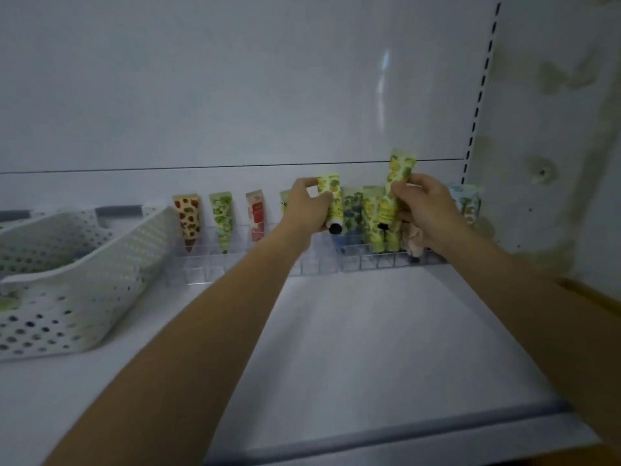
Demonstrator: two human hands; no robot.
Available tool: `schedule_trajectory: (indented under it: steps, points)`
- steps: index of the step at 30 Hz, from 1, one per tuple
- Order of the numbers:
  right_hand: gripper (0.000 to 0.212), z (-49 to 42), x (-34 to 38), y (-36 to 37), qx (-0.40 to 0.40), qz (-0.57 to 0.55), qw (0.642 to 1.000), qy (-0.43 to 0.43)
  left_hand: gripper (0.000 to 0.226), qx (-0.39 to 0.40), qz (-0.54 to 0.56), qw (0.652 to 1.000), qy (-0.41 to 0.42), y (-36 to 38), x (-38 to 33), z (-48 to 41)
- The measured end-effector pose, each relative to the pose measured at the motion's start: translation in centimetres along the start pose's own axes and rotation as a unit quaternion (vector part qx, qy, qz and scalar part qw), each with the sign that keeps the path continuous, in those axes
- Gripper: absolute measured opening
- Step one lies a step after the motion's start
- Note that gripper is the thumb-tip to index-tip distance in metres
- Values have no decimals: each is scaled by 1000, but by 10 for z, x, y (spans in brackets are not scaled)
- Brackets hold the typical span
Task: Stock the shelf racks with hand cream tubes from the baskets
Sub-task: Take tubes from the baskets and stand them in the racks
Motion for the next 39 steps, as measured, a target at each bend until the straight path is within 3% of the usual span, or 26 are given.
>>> schedule_trajectory:
  steps: [4,7,13,18,20,22,24,27,30,35,39]
  points:
    - [34,3,-19,0,49,117,988,-92,38,-57,36,998,-8,20,30,2]
    - [35,5,-27,3,87,183,969,-144,37,-83,4,996,19,21,44,3]
    - [35,4,-42,1,107,311,934,-143,35,-89,-26,995,31,8,51,6]
    - [41,5,-46,-2,95,361,914,-162,38,-98,-18,995,16,7,51,6]
    - [48,9,-39,-4,55,378,902,-201,37,-95,-17,995,16,7,50,7]
    - [45,14,-26,-5,2,329,906,-264,34,-90,-12,996,22,7,48,9]
    - [35,17,-17,-4,-7,238,934,-266,30,-72,-1,997,31,8,45,14]
    - [41,19,-22,2,61,126,983,-114,26,-13,13,999,42,15,42,22]
    - [47,18,-29,4,85,34,995,-23,21,43,-2,998,44,25,43,30]
    - [33,9,-18,-11,12,14,997,-71,8,75,-32,995,60,31,46,30]
    - [29,4,-14,-37,-72,82,981,-161,16,-12,-233,962,138,18,51,24]
Point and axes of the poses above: each hand's wrist, its own z-axis away from the middle knuckle, its own y-axis out of the palm, x = y × z, the point moved 2 cm from there along -z, towards the middle knuckle, and after that the axes turned 5 degrees about -y, right-handed, at the moved point
